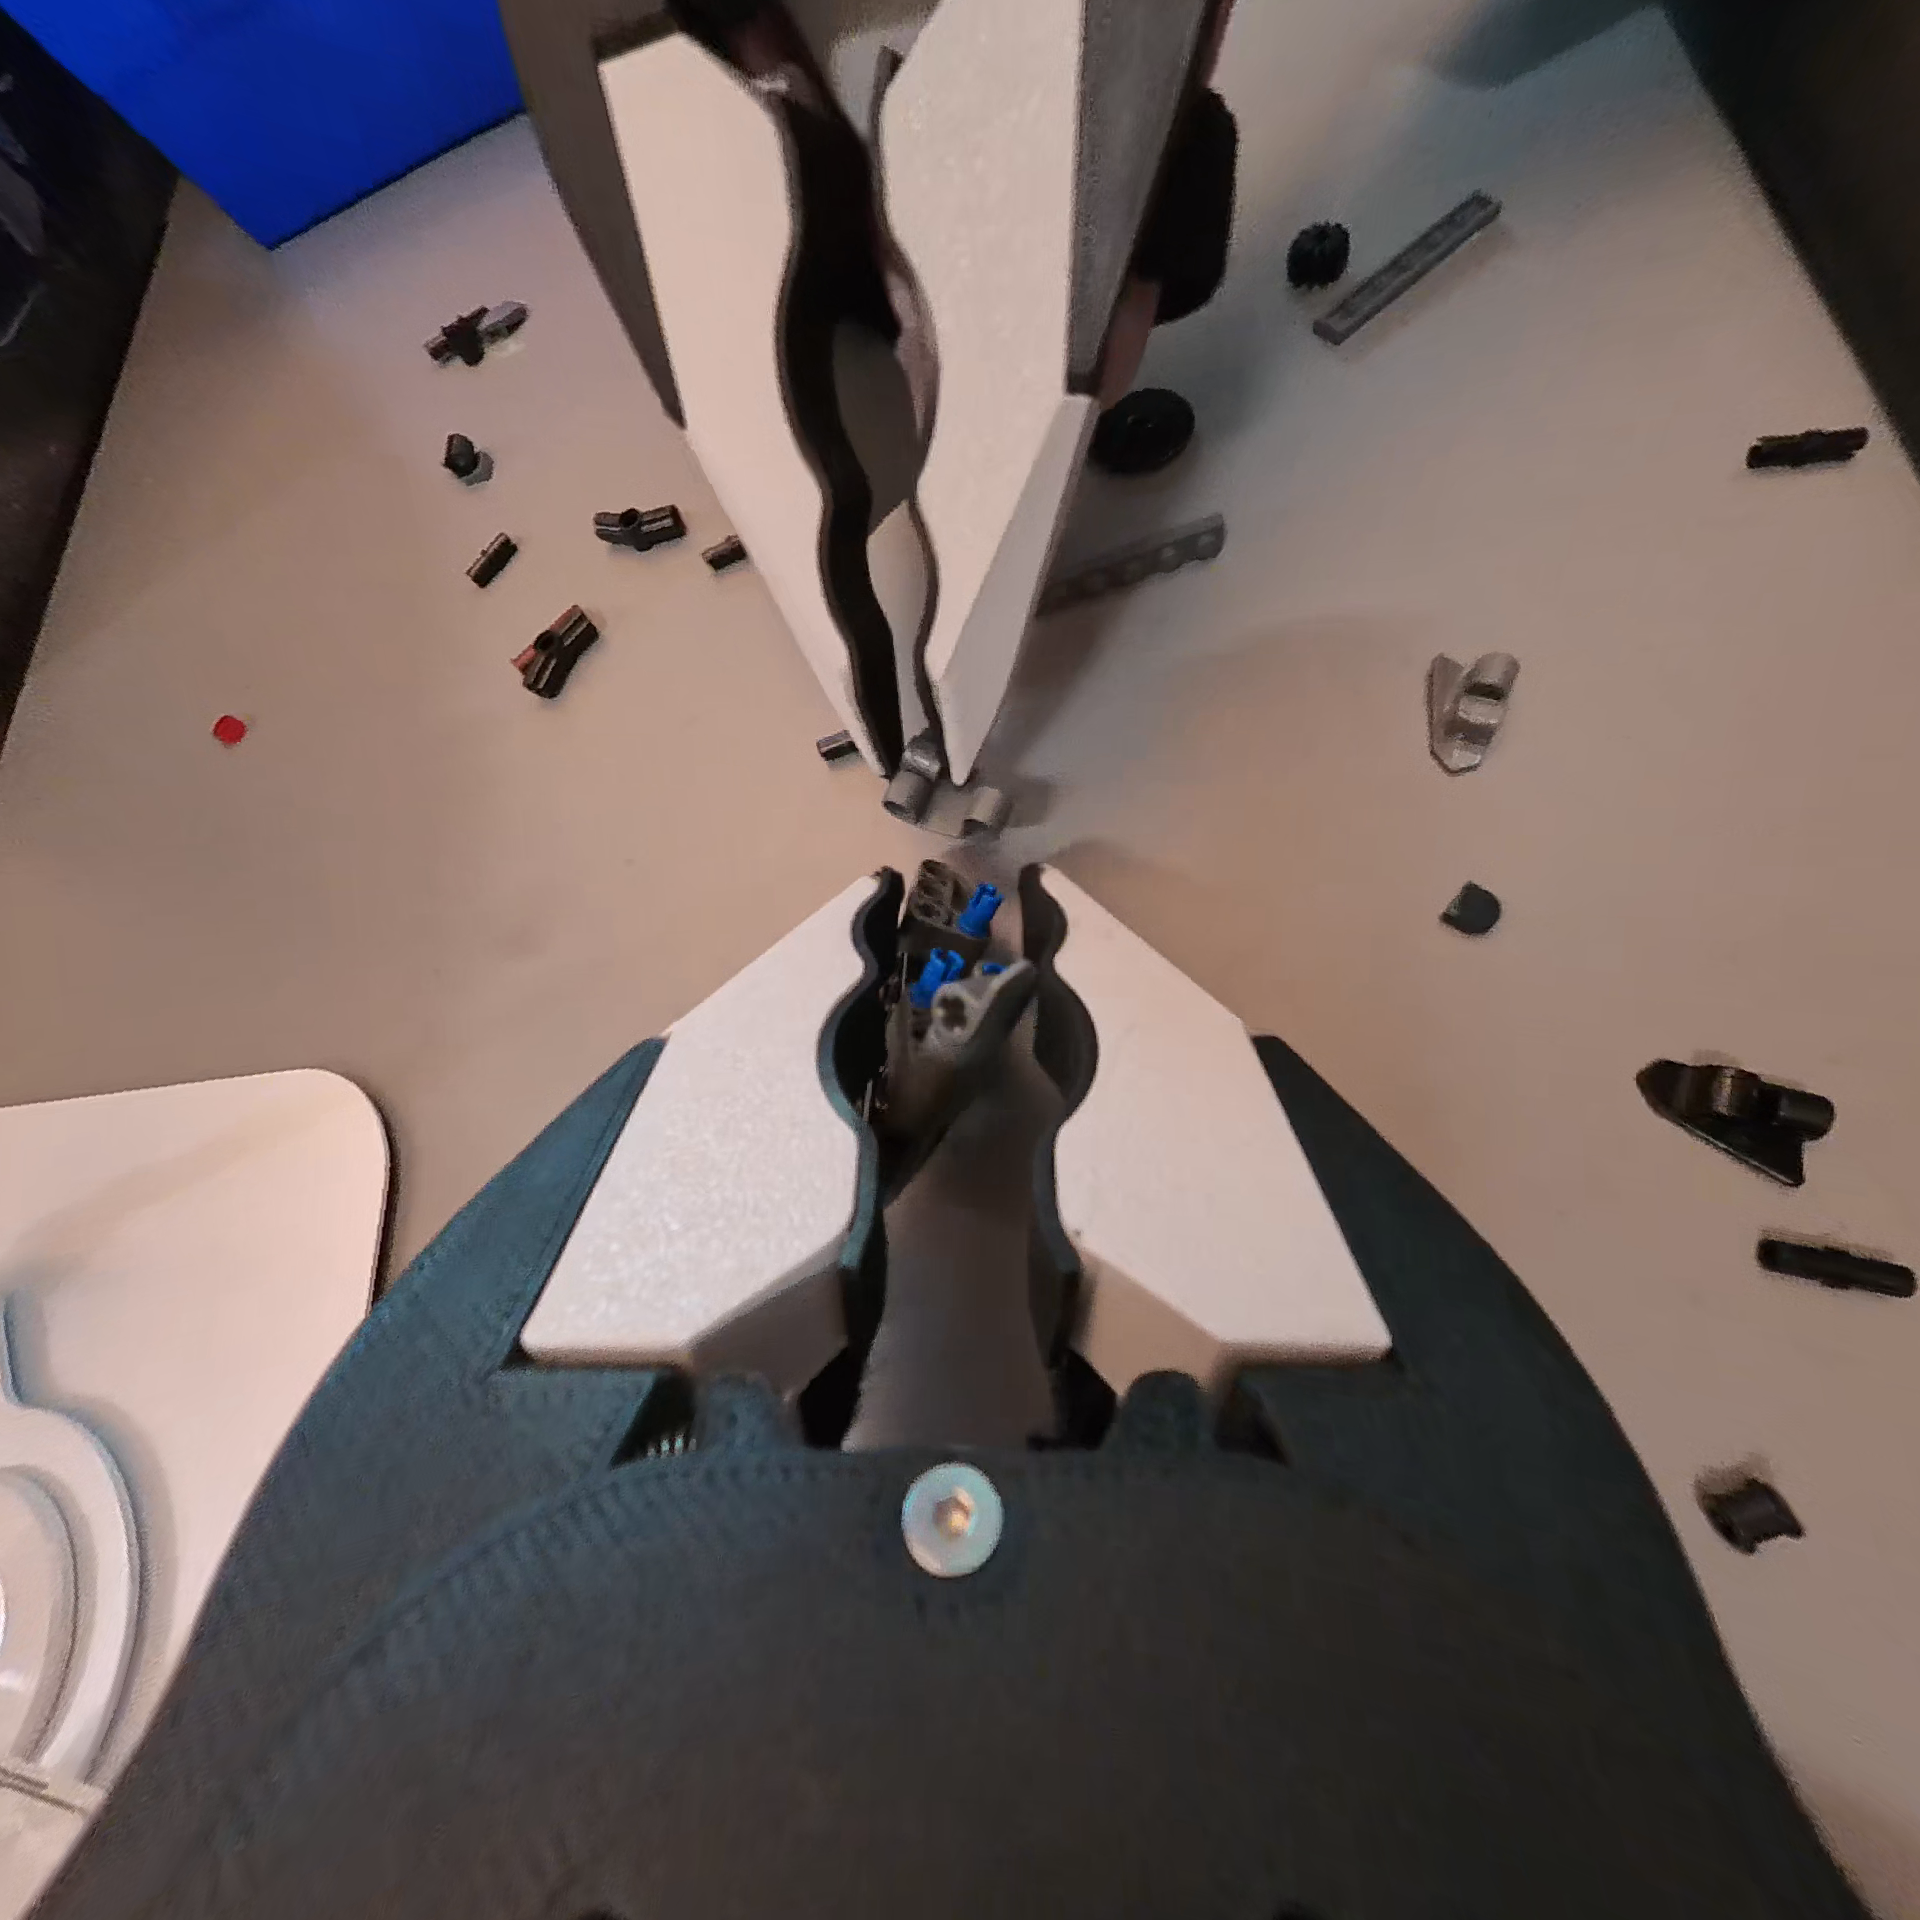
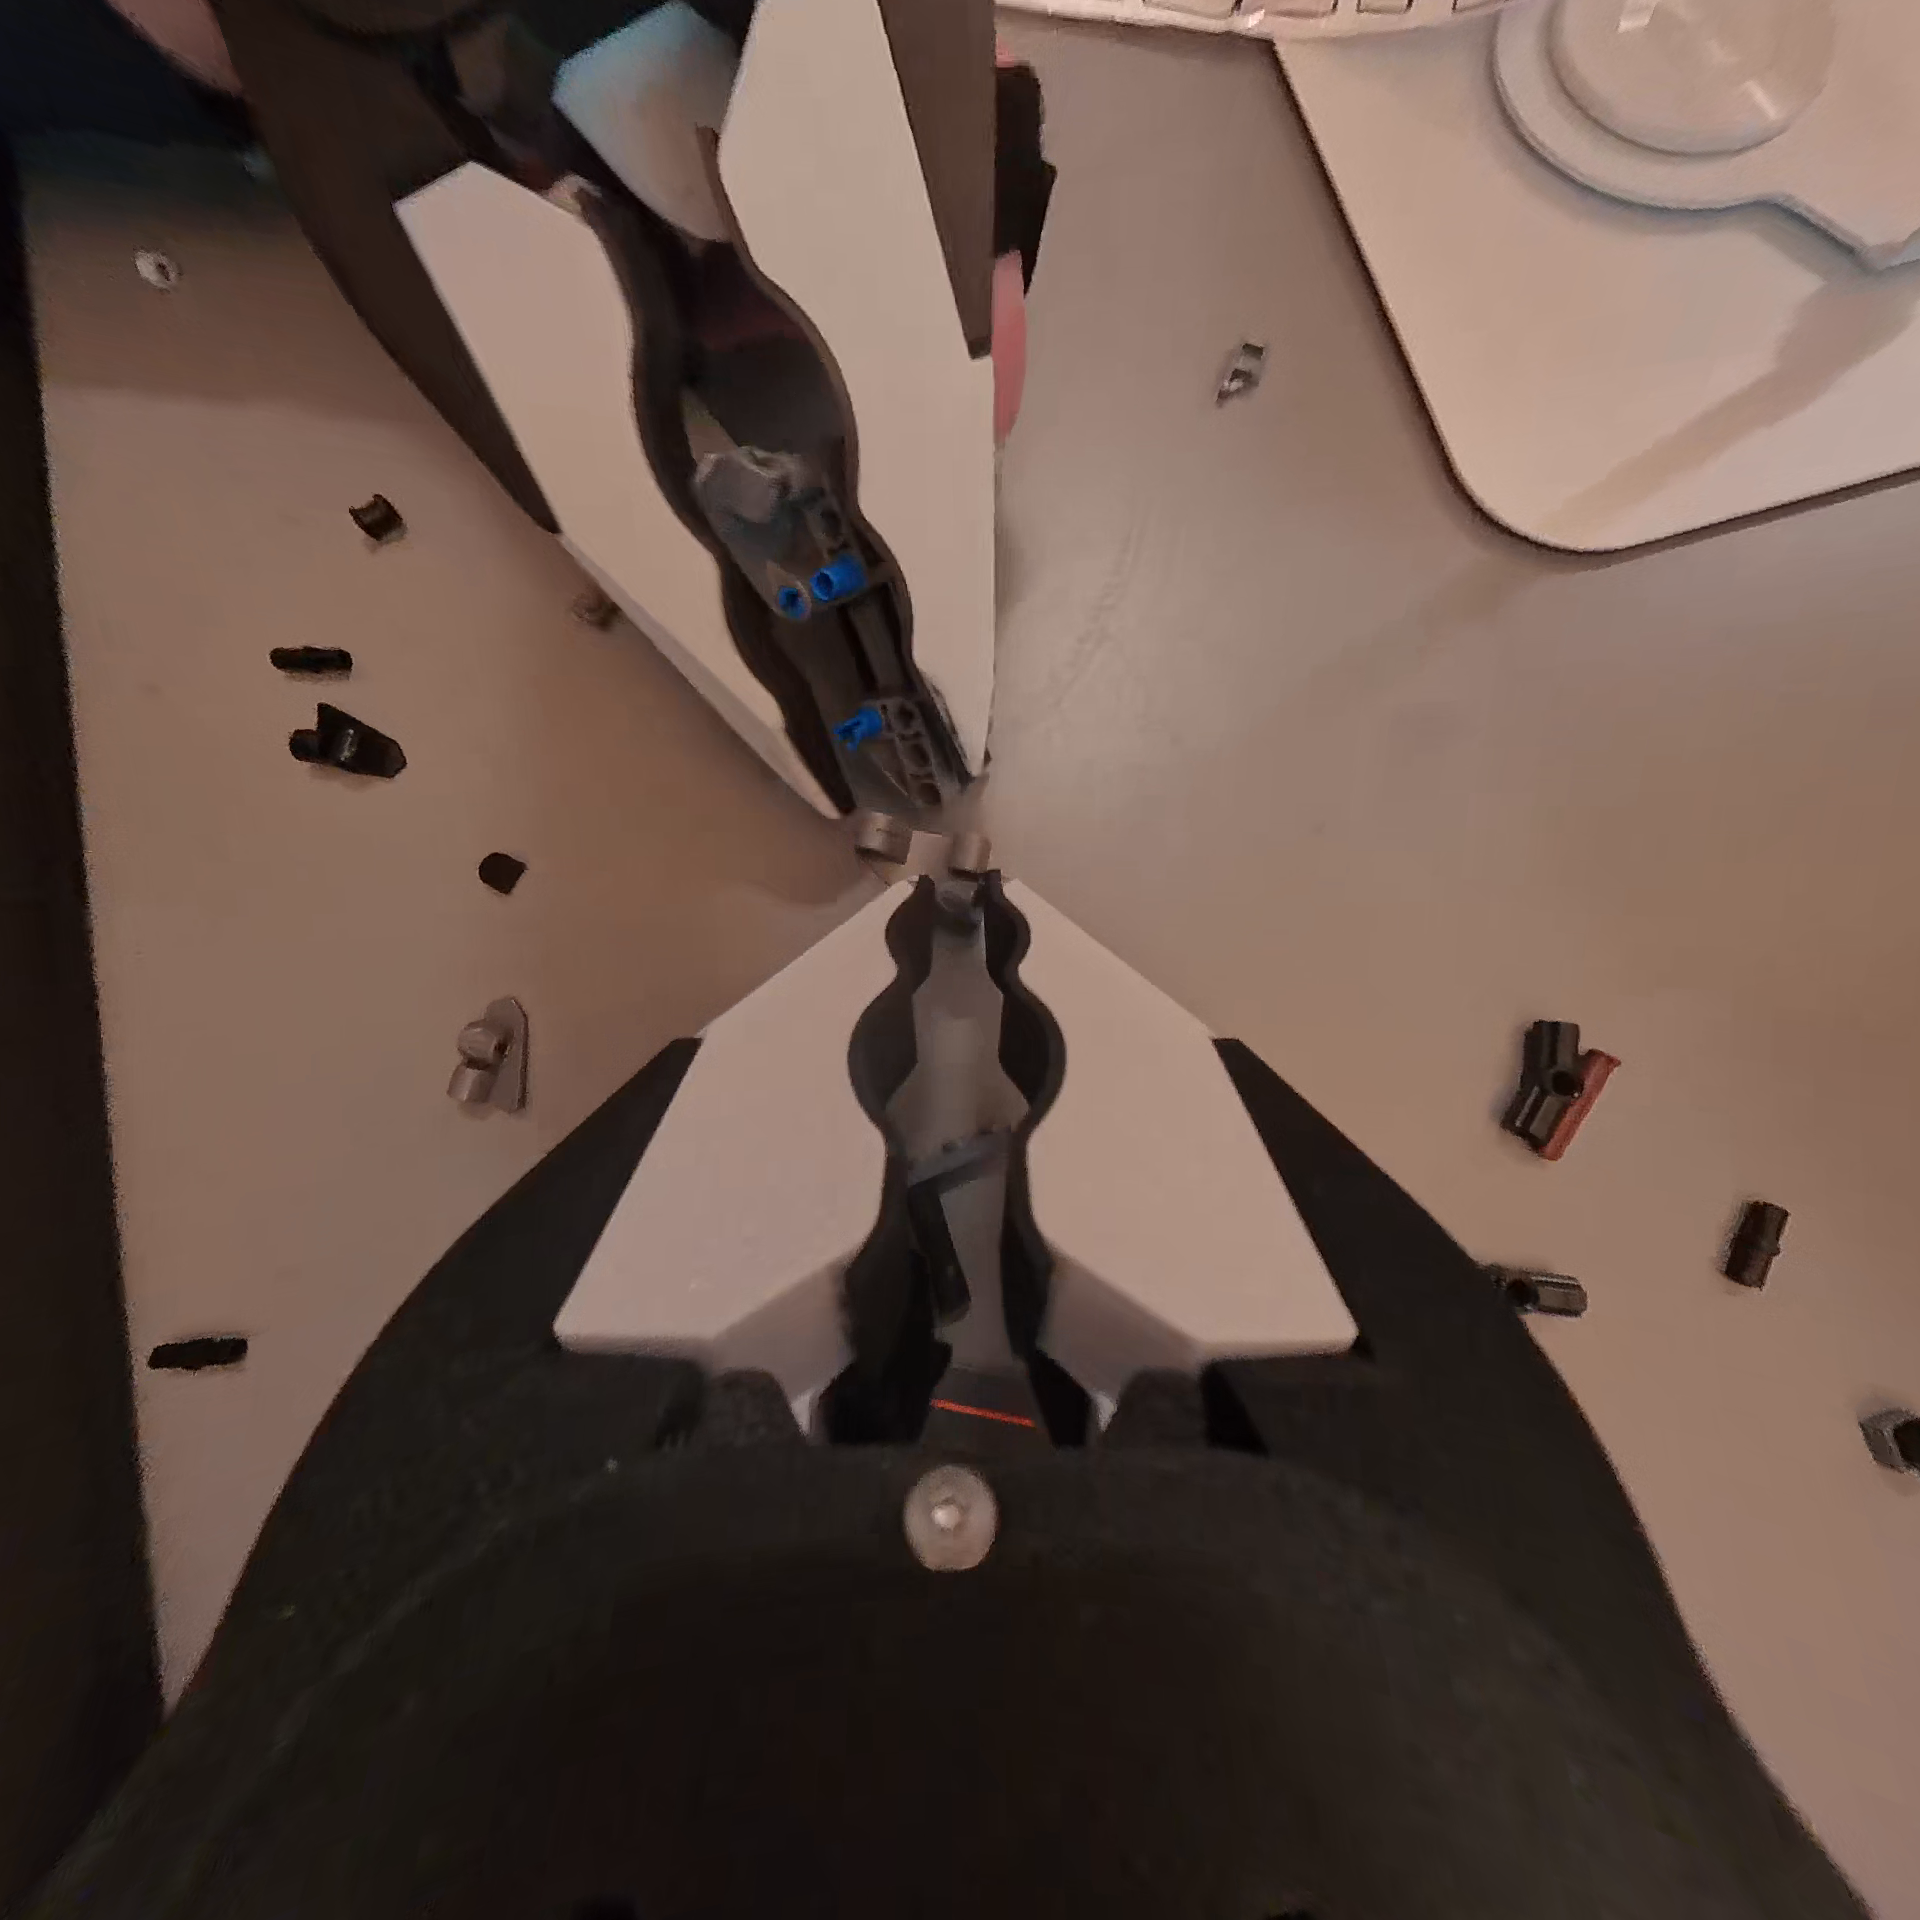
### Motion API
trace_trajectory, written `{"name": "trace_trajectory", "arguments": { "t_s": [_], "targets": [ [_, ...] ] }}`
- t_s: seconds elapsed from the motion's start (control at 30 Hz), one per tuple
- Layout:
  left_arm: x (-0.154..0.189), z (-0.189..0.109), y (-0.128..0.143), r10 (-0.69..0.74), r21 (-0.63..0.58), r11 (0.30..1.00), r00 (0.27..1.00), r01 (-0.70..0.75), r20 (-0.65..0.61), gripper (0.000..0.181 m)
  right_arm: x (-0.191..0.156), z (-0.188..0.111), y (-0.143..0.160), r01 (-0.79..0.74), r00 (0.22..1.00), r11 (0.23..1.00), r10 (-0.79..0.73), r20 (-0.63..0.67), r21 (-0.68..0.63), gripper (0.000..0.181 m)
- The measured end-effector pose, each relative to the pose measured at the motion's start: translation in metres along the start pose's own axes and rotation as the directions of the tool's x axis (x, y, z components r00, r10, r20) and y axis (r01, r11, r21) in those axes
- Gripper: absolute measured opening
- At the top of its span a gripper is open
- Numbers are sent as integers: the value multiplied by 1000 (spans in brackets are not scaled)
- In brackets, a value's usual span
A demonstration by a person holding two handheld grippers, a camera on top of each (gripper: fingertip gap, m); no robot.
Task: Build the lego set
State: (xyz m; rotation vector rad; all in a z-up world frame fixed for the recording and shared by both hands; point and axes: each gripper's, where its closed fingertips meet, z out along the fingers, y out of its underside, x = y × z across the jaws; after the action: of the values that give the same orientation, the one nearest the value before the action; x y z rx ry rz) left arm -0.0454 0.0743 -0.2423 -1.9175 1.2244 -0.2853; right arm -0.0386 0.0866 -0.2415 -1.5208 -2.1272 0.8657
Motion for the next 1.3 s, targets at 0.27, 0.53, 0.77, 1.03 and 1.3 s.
{"name": "trace_trajectory", "arguments": {
  "t_s": [0.27,0.53,0.77,1.03,1.3],
  "targets": [
    [9,1,4,31,-59,998,999,-33,-25,30,-9,7,10,41,999,997,-39,28,-68,8],
    [17,-2,8,-1,-86,996,997,-5,-76,37,-11,9,14,52,998,995,-49,34,-90,8],
    [22,-3,11,-16,-111,994,995,5,-100,44,-13,9,14,58,998,994,-54,37,-95,8],
    [26,-8,11,-35,-122,992,991,20,-127,56,-14,9,14,61,998,993,-57,41,-99,8],
    [9,-20,10,-73,-88,994,995,67,-66,43,-16,9,14,64,997,993,-61,41,-103,8]
  ]
}}
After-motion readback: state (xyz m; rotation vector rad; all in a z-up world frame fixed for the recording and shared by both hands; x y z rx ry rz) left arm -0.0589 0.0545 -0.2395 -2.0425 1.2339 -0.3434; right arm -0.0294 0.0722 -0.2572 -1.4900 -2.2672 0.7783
